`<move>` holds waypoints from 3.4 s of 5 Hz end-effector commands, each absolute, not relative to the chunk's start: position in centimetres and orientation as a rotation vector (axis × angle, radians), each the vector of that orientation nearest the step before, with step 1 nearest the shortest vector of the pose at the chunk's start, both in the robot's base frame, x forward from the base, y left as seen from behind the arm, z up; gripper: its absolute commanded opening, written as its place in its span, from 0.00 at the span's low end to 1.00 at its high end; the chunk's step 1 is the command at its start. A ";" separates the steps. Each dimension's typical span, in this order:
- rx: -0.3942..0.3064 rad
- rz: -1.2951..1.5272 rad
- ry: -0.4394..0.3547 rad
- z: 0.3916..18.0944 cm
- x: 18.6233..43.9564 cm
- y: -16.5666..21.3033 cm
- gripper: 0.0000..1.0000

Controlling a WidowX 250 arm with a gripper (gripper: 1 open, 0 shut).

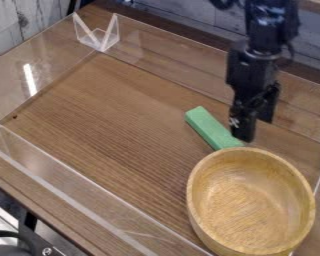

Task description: Put the green block in the brown bowl

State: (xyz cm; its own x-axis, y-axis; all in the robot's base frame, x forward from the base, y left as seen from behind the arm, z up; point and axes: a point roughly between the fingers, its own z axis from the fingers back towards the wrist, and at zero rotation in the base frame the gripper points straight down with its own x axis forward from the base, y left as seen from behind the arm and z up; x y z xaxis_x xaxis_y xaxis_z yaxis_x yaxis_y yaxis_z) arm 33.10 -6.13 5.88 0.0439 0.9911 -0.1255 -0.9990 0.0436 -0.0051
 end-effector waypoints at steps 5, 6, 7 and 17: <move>-0.127 1.532 0.025 6.7 31.8 -3.7 1.00; -0.116 1.458 0.025 6.4 31.7 -4.1 1.00; -0.108 1.463 0.023 6.4 32.6 -3.7 1.00; -0.075 1.627 0.072 4.0 34.1 -3.0 0.00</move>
